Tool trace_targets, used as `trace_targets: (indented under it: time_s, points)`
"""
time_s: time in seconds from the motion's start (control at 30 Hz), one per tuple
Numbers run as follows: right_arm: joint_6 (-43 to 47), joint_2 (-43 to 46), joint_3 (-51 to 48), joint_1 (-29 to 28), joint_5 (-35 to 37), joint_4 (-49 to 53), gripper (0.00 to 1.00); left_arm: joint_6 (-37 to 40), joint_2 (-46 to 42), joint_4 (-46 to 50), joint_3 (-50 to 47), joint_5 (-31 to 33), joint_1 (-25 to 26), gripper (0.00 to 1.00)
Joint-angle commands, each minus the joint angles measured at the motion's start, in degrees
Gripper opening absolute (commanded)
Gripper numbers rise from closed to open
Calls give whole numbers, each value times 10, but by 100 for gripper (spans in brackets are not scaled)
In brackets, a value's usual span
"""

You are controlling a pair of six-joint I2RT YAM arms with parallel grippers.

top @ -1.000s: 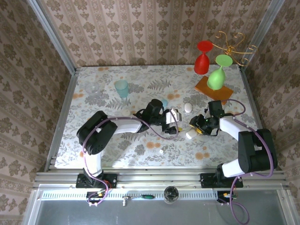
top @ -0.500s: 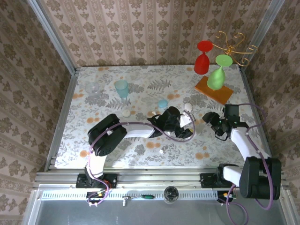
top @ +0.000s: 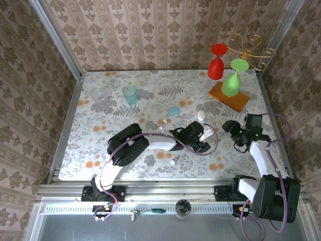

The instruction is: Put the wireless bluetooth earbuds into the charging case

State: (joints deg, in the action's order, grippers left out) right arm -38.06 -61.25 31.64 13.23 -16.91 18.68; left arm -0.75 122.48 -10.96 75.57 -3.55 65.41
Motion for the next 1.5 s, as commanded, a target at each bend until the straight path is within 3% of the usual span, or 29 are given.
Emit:
trace_targets:
  time_s: [0.0, 0.2, 0.33, 0.57, 0.7, 0.9, 1.1, 1.47]
  points:
    - [16, 0, -9, 10, -18, 14, 73, -6, 9, 33, 15, 19, 10, 64]
    - [21, 4, -12, 25, -31, 13, 73, 2, 7, 33, 4, 9, 10, 58]
    - [20, 8, -13, 29, -39, 12, 73, 10, 2, 16, -7, 0, 10, 43]
    - [46, 33, -7, 32, -66, 24, 73, 59, -52, -72, -75, -23, -4, 38]
    - [69, 60, -12, 30, -112, 10, 73, 163, -107, -120, -133, -133, -27, 38]
    - [86, 93, -12, 24, -210, -18, 73, 323, -182, -87, -166, -178, -52, 39]
    - [144, 125, 18, -51, -225, 4, 73, 449, -240, -85, -216, -183, -78, 39]
    - [209, 58, 84, -207, -232, 43, 76, 476, -305, -102, -263, -229, -108, 39]
